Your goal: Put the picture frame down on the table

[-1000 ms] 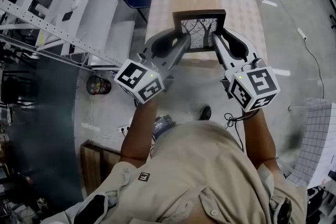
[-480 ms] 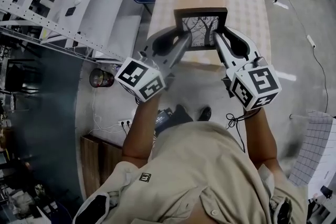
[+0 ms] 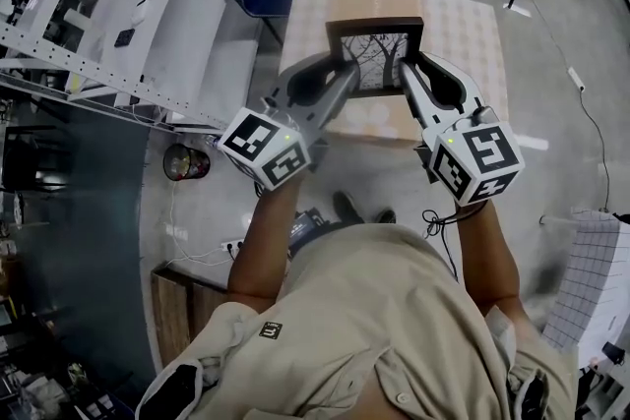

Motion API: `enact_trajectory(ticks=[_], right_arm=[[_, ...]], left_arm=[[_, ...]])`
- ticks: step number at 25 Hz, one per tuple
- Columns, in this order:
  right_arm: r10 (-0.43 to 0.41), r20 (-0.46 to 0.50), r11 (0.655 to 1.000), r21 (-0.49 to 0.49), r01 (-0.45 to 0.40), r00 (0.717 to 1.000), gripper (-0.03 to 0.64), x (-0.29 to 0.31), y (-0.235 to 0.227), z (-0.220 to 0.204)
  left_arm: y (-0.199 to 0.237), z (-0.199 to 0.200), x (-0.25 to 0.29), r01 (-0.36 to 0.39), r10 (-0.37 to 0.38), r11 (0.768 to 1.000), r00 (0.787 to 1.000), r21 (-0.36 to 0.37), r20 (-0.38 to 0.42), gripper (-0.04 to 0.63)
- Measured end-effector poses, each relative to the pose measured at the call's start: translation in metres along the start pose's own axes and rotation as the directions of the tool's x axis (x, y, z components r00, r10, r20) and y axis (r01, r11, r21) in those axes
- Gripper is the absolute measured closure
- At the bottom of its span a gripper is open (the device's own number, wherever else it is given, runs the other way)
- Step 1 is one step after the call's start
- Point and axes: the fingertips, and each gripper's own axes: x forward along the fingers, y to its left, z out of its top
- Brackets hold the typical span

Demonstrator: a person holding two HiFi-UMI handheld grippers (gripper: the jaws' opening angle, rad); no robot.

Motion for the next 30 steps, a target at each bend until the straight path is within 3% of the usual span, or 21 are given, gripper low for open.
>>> enact_trajectory(ticks=[15, 30], right_arm=[[-0.059, -0.005, 0.998, -0.022, 0.059, 0.998, 0.529, 0.083, 0.024, 0.000], [-0.016, -0.032, 1.000, -0.021, 0.015, 0.999, 0.529, 0.137, 0.018, -0.003]], left_arm=[[0.087, 0.012, -0.015, 0.052, -0.052, 0.999, 0.999, -0.006, 0.011, 0.492], [0.139, 0.012, -0.008, -0.001, 0.000, 1.000, 1.000, -0.023, -0.006, 0.492]])
